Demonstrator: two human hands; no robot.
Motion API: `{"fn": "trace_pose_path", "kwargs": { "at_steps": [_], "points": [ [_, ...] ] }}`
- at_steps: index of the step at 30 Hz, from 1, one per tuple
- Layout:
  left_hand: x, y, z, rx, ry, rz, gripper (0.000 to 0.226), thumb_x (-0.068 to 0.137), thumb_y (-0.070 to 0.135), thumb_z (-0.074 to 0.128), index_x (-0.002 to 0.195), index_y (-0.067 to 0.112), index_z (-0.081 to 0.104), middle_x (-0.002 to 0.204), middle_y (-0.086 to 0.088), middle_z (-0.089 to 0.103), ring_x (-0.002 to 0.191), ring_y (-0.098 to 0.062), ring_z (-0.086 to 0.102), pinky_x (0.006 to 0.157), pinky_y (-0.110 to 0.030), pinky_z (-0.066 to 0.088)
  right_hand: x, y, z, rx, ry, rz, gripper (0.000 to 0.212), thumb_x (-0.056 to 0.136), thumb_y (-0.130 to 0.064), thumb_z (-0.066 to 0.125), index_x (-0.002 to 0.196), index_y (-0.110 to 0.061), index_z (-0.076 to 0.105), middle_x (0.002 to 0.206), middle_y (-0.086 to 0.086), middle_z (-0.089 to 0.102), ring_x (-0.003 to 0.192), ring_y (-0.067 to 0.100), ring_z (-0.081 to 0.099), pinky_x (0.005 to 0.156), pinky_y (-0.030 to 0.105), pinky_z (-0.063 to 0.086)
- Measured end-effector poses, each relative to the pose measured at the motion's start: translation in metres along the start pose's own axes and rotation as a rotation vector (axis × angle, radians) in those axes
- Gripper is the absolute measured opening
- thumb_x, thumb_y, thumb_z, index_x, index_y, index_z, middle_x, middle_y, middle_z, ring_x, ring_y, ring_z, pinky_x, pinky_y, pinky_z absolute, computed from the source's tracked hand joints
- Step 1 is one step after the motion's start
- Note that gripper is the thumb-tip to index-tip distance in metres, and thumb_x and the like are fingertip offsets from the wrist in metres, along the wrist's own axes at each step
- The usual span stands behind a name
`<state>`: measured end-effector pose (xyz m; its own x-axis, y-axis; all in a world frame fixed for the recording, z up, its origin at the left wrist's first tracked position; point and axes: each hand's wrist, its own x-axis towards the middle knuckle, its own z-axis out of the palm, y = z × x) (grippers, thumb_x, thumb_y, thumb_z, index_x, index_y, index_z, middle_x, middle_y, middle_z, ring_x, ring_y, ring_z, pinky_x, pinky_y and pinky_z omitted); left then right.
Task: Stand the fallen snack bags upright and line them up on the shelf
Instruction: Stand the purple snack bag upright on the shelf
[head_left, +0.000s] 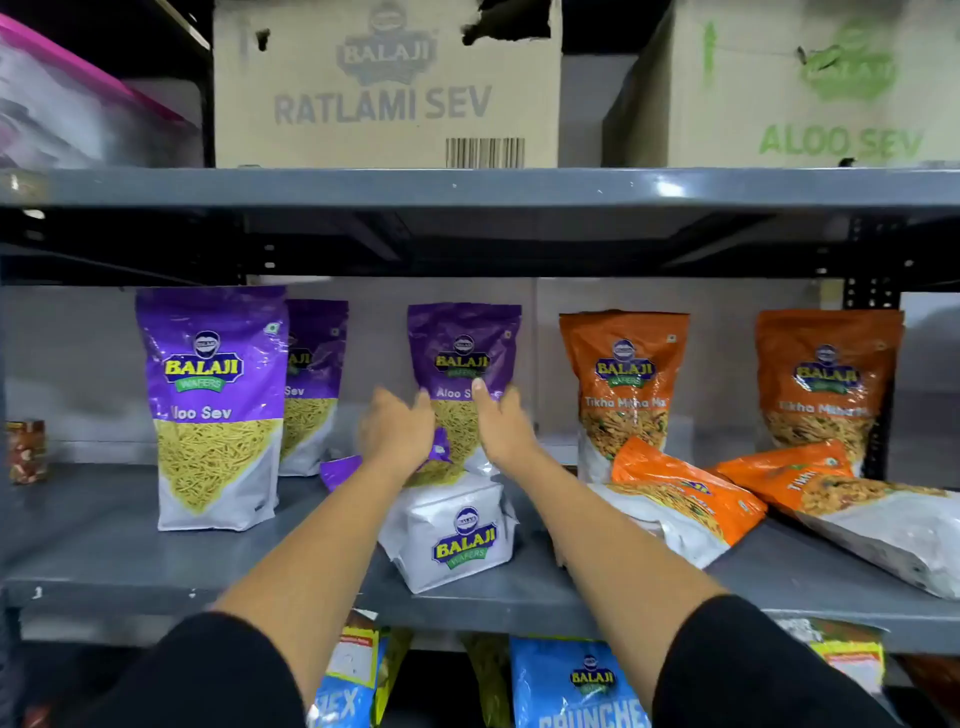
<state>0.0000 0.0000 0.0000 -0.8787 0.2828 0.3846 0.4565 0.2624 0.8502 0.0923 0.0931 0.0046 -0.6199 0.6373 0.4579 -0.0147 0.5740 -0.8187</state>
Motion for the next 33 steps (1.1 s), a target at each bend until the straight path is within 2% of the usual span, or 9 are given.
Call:
{"fn": "trace_pose_path", "kwargs": {
  "at_steps": [3,5,8,12,15,18,22,26,33],
  "points": [
    [0.033,-0.065,0.011,0.065,0.005,-0.216,0.088,0.055,0.047,0.049,0.134,0.007,0.053,0.14,-0.02,0.057,0.126,-0.045,0.053,0.108,-0.058,0.04,0.005,0.02,0.02,0.021,-0.293,0.257,0.08,0.098,-0.064,0.029,0.156,-0.009,0.031,0.16,0.013,0.036,0.148,0.03,0.035,0.121,0.041,0.024],
    [0.025,-0.102,0.012,-0.102,0.069,-0.338,0.073,0.059,0.039,0.054,0.123,0.007,0.062,0.129,-0.021,0.065,0.118,-0.043,0.061,0.1,-0.051,0.05,0.008,0.035,0.023,0.105,-0.341,0.381,0.054,0.1,-0.047,0.045,0.132,-0.007,0.061,0.127,0.012,0.068,0.117,0.029,0.064,0.103,0.037,0.048],
    [-0.01,-0.096,-0.003,-0.495,0.205,-0.388,0.042,0.072,0.028,0.06,0.104,0.001,0.067,0.097,-0.023,0.072,0.089,-0.04,0.07,0.068,-0.04,0.052,0.009,0.055,0.029,0.389,-0.335,0.519,0.014,0.094,-0.017,0.061,0.09,-0.007,0.069,0.086,0.015,0.073,0.07,0.027,0.067,0.069,0.035,0.055],
    [0.002,-0.106,-0.012,-0.834,0.107,-0.584,0.019,0.084,0.014,0.065,0.094,-0.003,0.067,0.086,-0.02,0.07,0.074,-0.033,0.068,0.074,-0.044,0.056,-0.002,0.059,0.035,0.57,-0.242,0.607,0.012,0.082,0.002,0.07,0.094,0.002,0.07,0.097,0.029,0.07,0.083,0.038,0.068,0.087,0.054,0.054],
    [0.046,-0.145,-0.002,-0.895,0.043,-0.639,0.044,0.077,0.022,0.068,0.115,0.0,0.068,0.106,-0.021,0.073,0.088,-0.034,0.071,0.079,-0.048,0.057,-0.006,0.058,0.038,0.609,-0.143,0.624,0.018,0.076,0.008,0.076,0.093,0.006,0.072,0.088,0.026,0.072,0.074,0.034,0.069,0.082,0.052,0.056],
    [0.064,-0.136,-0.015,-0.942,0.063,-0.548,0.047,0.078,0.027,0.071,0.119,0.004,0.068,0.109,-0.018,0.073,0.098,-0.034,0.071,0.086,-0.052,0.056,-0.003,0.056,0.04,0.682,-0.093,0.573,0.032,0.074,0.002,0.08,0.103,0.011,0.072,0.092,0.026,0.076,0.077,0.034,0.074,0.079,0.051,0.061],
    [0.028,-0.048,-0.066,-1.025,0.001,-0.304,0.019,0.089,0.017,0.068,0.101,0.002,0.073,0.087,-0.014,0.078,0.079,-0.029,0.073,0.09,-0.056,0.056,0.001,0.037,0.026,0.882,-0.064,0.471,0.009,0.09,-0.002,0.066,0.093,0.004,0.071,0.072,0.016,0.078,0.054,0.023,0.074,0.054,0.035,0.063],
    [0.025,-0.018,-0.083,-1.051,-0.02,-0.153,0.022,0.088,0.016,0.068,0.107,0.005,0.073,0.112,-0.017,0.075,0.107,-0.031,0.071,0.1,-0.055,0.052,-0.003,0.03,0.017,0.952,-0.04,0.257,0.017,0.096,-0.005,0.059,0.104,-0.003,0.073,0.089,0.009,0.079,0.068,0.016,0.072,0.07,0.028,0.058],
    [0.025,-0.024,-0.076,-1.165,-0.016,-0.183,0.034,0.092,0.011,0.065,0.123,-0.003,0.064,0.123,-0.021,0.068,0.096,-0.03,0.069,0.104,-0.054,0.049,-0.013,0.027,0.021,1.0,0.028,0.231,0.014,0.094,-0.005,0.063,0.103,0.003,0.071,0.072,0.005,0.079,0.059,0.012,0.075,0.053,0.022,0.059]
  ]
}}
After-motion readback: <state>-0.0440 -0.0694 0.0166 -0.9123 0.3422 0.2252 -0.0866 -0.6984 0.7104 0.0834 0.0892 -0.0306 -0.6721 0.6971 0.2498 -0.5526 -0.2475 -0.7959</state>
